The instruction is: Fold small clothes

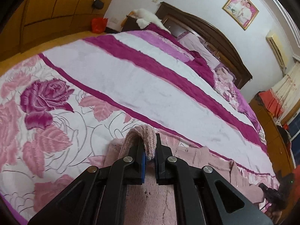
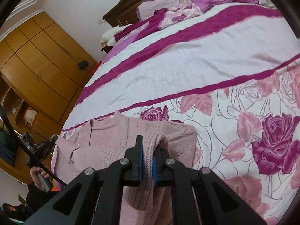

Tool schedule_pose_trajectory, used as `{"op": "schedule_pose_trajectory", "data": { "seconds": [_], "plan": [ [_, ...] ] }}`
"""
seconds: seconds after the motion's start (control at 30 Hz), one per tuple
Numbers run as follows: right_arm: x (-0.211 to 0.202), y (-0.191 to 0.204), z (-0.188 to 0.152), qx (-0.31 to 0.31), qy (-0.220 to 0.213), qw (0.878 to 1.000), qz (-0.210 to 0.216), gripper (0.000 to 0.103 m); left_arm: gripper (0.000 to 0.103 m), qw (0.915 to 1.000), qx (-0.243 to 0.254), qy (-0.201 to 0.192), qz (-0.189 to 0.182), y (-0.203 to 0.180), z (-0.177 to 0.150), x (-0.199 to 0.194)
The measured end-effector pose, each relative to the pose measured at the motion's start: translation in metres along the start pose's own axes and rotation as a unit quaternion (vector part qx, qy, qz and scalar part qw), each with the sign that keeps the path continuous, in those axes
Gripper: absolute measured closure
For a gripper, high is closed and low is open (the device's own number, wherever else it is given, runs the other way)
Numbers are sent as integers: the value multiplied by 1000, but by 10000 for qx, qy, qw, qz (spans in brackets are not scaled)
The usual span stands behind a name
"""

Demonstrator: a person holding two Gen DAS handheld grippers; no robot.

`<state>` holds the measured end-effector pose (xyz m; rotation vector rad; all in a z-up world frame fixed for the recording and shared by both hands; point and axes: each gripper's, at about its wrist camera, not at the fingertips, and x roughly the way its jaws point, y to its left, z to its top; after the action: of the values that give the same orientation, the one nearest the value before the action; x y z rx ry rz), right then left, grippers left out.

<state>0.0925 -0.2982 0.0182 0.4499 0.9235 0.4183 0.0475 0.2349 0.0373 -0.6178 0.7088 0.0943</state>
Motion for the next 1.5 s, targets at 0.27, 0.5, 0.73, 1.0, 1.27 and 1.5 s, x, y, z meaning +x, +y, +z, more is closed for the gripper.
{"op": "schedule_pose_trajectory", "data": {
  "seconds": [0.27,0.5,0.73,1.0,1.27,1.5],
  "plan": [
    [16,-5,16,112,-68,9999,-80,95,103,9994,-71,312,90,3,2,24],
    [26,-13,21,298,-34,9995,-114,95,103,9998,89,130,132,-9,2,25],
    [39,-22,23,404,86,9990,-172,95,103,9995,139,234,164,-8,4,42],
    [48,-26,23,503,65,9979,-401,93,103,9960,-633,408,-472,21,4,57],
    [42,-30,25,689,-76,9949,-736,33,79,9967,-400,-175,-683,11,14,24],
    [20,-9,29,85,-583,9927,-1053,26,77,9981,370,-2,-488,-22,8,20]
  ]
}}
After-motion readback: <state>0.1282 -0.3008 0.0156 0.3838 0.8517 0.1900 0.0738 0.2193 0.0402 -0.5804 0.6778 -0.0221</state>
